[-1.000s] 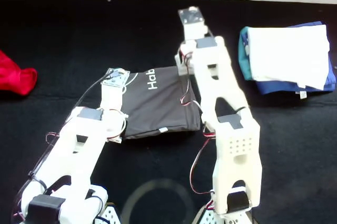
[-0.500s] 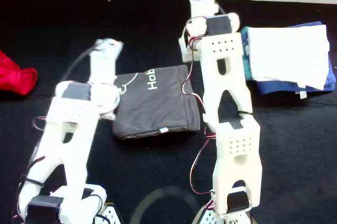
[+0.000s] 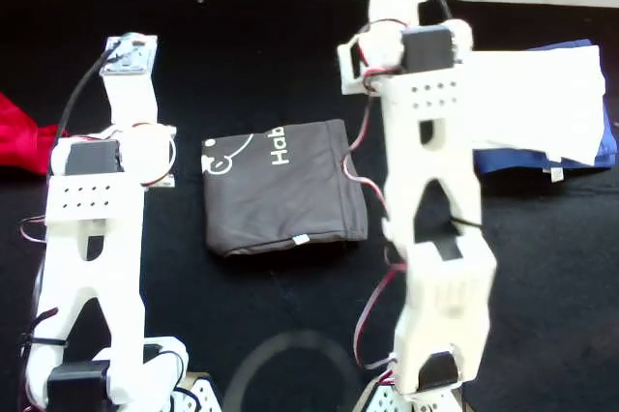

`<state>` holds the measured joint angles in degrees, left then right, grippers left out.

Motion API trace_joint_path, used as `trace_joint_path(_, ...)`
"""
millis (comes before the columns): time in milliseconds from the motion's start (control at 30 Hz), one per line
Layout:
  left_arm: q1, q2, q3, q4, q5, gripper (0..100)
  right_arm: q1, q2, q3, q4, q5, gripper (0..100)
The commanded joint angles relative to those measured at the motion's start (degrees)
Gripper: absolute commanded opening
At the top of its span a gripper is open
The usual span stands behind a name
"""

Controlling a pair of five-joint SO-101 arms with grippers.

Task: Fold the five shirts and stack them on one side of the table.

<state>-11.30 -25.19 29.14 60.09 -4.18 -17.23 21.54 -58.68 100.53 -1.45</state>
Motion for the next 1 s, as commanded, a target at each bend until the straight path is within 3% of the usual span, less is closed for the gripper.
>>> trace_joint_path(0,0.22,-1.1,-2.42,-1.23,-0.18,1,-1.98,-16.66,14.29,0.66,-0.53,0.5)
trace_joint_path(133,3.47,-0.92,-2.42,-1.23,-0.09,1,-2.95,-28.53,31.16,-0.48,-0.53,0.5)
trace_joint_path(300,7.08,7.6,-6.81,-0.97,0.18,1,-2.95,-35.47,52.0,-9.98,-0.18,0.5)
trace_joint_path(600,9.01,32.75,-23.08,-0.88,0.18,1,-3.03,-36.7,88.31,-41.36,2.64,0.5)
trace_joint_path(967,9.36,51.3,-33.45,-1.23,2.02,1,-2.77,-36.35,107.82,-60.97,2.73,0.5)
